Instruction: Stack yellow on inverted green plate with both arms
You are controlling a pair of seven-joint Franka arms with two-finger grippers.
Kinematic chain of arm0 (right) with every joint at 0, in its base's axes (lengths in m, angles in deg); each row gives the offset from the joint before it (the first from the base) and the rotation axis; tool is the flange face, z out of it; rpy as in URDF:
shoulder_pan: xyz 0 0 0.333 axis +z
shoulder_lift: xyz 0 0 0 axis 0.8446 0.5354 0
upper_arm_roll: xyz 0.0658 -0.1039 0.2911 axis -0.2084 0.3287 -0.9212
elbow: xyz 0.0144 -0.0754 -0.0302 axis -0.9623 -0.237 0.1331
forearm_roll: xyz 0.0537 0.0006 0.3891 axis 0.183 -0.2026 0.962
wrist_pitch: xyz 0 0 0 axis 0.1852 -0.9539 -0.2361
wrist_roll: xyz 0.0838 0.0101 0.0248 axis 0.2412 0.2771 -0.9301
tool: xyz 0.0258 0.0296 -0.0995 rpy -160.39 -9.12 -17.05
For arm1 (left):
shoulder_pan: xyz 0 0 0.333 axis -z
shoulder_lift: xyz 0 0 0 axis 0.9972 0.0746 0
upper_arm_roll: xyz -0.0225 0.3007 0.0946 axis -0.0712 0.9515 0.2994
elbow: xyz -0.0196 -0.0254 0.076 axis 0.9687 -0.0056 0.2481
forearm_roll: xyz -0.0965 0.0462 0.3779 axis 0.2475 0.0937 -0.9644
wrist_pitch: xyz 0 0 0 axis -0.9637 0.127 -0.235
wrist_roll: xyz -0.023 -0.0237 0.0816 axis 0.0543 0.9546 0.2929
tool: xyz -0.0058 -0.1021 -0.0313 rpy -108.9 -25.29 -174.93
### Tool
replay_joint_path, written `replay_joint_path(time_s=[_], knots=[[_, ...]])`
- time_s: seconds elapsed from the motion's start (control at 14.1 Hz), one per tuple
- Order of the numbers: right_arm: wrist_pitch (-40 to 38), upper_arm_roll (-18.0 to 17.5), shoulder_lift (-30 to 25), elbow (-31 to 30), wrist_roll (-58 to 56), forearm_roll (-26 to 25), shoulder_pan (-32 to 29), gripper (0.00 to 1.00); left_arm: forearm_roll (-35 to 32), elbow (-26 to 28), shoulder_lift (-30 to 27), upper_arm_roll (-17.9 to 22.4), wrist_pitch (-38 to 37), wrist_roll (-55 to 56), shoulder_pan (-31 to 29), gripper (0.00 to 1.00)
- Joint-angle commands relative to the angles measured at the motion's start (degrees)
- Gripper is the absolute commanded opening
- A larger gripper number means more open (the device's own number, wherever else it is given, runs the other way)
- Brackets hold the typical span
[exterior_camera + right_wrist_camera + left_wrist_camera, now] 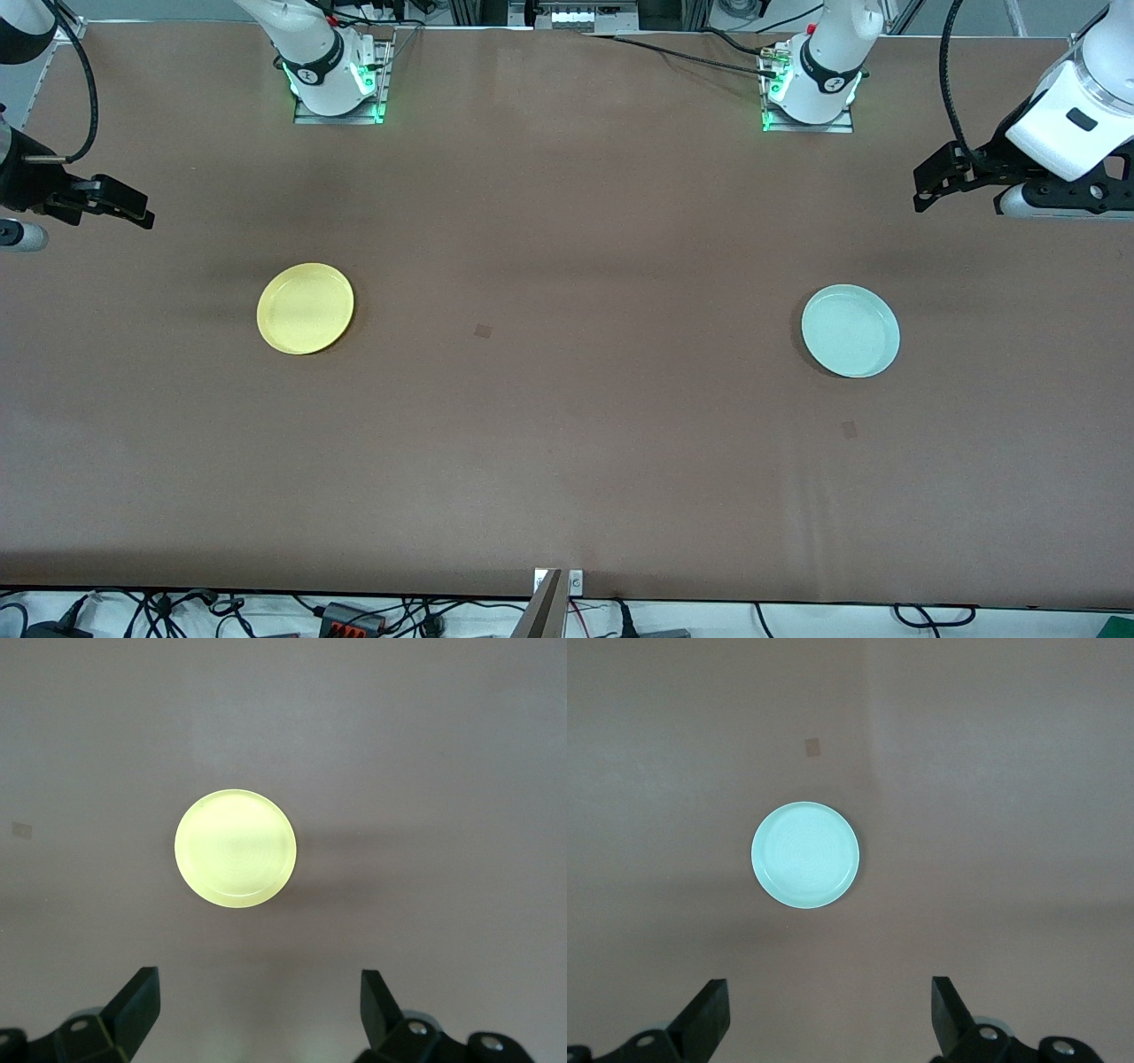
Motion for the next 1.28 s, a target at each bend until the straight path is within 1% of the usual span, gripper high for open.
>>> replay_joint_path(time_s=[0.0,0.43,0.64,0.85,1.14,1.21], knots=[[-0.4,0.0,-0.8,-0.8,0.1,-0.6,-0.4,1.00,-0.9,-1.1,0.0,-0.2,-1.3,0.2,0.0,1.00],[0.3,0.0,0.1,0.2,-0.7,-0.2,-0.3,1.00,-0.9,-1.1,0.0,-0.2,-1.3,-0.1,0.0,1.00],[0.4,0.1,0.1,0.5,-0.8,-0.8,-0.7,1.00,-0.9,-1.1,0.0,-0.2,-1.2,-0.3,0.0,1.00],[0.4,0.0,1.8,2.5,-0.8,-0.7,-0.6,1.00,-0.9,-1.1,0.1,-0.2,-0.8,-0.5,0.0,1.00],[0.7,-0.4,2.4,2.6,-0.7,-0.1,-0.3,1.00,-0.7,-1.5,0.7,0.1,-0.5,-0.9,0.0,1.00],[0.7,-0.6,3.1,2.6,-0.7,-0.1,-0.3,1.00,-0.9,-2.4,1.4,0.0,-0.4,-0.9,0.1,1.00]])
